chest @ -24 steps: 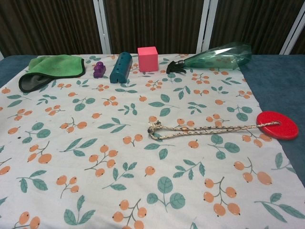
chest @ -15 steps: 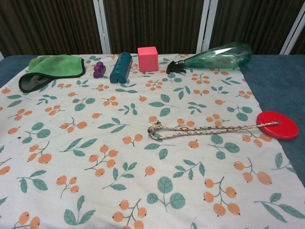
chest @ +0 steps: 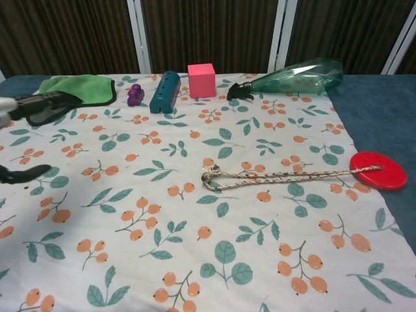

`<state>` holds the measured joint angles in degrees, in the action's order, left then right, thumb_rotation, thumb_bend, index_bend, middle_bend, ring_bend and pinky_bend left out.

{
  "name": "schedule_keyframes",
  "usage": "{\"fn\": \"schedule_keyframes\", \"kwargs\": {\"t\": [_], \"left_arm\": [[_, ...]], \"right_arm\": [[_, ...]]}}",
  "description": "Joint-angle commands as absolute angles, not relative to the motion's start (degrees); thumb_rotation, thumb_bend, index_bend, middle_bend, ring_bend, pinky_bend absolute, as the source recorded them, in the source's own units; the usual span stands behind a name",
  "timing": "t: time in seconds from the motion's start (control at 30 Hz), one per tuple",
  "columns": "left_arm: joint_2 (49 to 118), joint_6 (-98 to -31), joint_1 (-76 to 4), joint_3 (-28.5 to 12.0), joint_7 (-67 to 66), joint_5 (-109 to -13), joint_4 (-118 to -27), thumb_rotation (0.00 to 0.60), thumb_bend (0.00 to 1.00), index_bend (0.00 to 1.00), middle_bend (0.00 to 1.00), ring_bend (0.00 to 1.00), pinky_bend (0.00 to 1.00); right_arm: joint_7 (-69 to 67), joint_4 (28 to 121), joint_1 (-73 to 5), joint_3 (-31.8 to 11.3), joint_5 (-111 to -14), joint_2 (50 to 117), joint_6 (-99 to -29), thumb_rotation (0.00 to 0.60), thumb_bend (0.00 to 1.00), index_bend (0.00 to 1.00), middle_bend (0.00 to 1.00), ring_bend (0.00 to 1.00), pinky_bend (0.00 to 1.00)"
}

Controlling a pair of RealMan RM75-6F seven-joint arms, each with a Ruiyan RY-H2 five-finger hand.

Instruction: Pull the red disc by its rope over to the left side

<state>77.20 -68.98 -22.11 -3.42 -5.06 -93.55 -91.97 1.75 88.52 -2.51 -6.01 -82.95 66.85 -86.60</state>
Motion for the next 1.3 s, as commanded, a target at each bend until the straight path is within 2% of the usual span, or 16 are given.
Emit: {"fn": "schedule_keyframes", "kwargs": {"t": [0.03,0.2,0.53,0.83,1.1,1.3], "left_arm": [[83.04,-60.66,-28.7,-5.29,-4.6,-92.19,-90.39,0.6,0.38,0.0,0.0,0.0,0.0],[89.95,-53.34,-34.19,-6.96,-6.82,-88.21,-85.47,0.6,0.38,0.0,0.0,0.0,0.0],[97.73,-46.84,-40.89,-7.94,-8.88,-84.64,-79.54,0.6,0.38,0.0,0.0,0.0,0.0],[100.35,-44.97,-44.92,-8.07,-11.78,-83.77,-75.97,0.6,0.38,0.0,0.0,0.0,0.0],[100.91,-42.39,-46.74,-8.47,-16.52,-78.58,-74.28,0.6,0.38,0.0,0.0,0.0,0.0],[100.25,-41.75,-47.56,-7.98,-17.57,-76.89,-73.75,0.6,0.38,0.09,0.0,0.0,0.0]], "right_arm": [[1.28,88.92,-2.68,-6.4,-82.79,66.17,-86.6,0.6,0.3,0.0,0.0,0.0,0.0],[0.06,88.62,-2.42,-6.47,-82.19,65.64,-86.49,0.6,0.3,0.0,0.0,0.0,0.0],[-2.85,86.57,-0.64,-6.44,-80.86,65.37,-87.88,0.6,0.3,0.0,0.0,0.0,0.0],[-4.37,85.56,0.61,-6.5,-80.29,65.59,-89.0,0.6,0.3,0.0,0.0,0.0,0.0],[-5.0,85.59,0.95,-6.53,-80.55,65.21,-89.24,0.6,0.3,0.0,0.0,0.0,0.0],[-5.2,85.5,0.71,-6.67,-80.72,65.31,-88.89,0.6,0.3,0.0,0.0,0.0,0.0]]}}
